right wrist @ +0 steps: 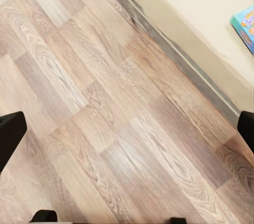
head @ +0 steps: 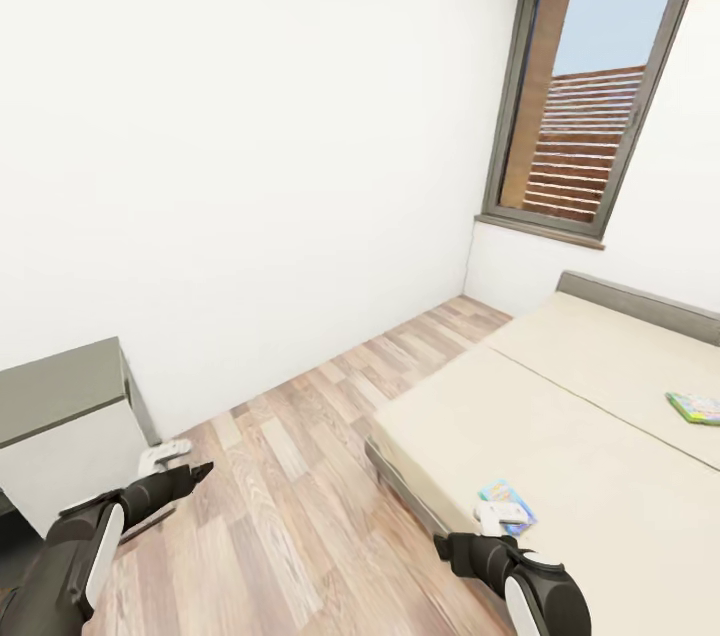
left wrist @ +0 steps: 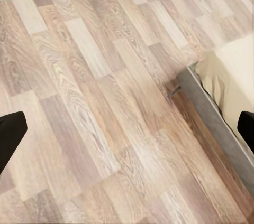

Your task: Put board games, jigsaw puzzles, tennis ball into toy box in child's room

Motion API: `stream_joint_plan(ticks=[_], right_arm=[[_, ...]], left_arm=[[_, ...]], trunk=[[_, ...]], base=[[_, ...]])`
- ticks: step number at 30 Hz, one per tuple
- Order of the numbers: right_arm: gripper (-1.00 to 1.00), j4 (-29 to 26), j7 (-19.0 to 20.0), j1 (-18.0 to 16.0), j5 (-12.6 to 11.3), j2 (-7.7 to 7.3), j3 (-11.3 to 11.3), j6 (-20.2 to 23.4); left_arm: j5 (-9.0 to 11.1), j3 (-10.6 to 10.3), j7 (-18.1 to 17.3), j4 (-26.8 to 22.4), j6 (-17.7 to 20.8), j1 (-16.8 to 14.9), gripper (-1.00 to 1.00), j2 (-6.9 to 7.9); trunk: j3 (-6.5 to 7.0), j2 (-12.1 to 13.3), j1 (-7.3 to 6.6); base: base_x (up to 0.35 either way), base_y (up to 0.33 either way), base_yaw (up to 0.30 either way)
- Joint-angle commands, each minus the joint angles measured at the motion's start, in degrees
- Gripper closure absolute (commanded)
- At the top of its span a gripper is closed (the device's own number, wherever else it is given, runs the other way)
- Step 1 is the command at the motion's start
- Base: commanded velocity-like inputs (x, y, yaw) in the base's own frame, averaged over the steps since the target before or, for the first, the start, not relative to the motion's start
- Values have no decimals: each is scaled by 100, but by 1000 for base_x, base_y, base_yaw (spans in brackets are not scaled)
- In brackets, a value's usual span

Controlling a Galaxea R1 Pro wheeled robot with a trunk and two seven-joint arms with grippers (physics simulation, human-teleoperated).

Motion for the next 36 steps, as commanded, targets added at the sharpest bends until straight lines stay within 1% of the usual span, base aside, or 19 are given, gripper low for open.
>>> stream_joint_plan(ticks=[1, 14, 21, 27, 36], right_arm=[[-100, -6, -27, -6, -48, 1, -1, 24], [-100, -4, -27, -5, -54, 1, -1, 24], [-100, 3, -27, -6, -56, 1, -1, 24], [-100, 13, -27, -4, -57, 1, -1, 24], [-100, 14, -27, -5, -57, 5, -1, 24]], left_arm=[[4, 12, -26, -4, 38, -6, -100, -1], [5, 10, -31, -4, 38, -8, -100, -1], [8, 10, -28, -4, 38, -10, -100, -1], [3, 11, -33, -1, 38, -9, -100, -2], [2, 4, -33, -4, 38, -9, -100, 3]], trunk=[[-13, -13, 6], [-13, -13, 6], [-13, -13, 6], [-13, -13, 6], [-13, -13, 6]], base=[[254, 150, -24], [293, 102, -22], [152, 18, -237], [87, 142, -276], [21, 33, -279]])
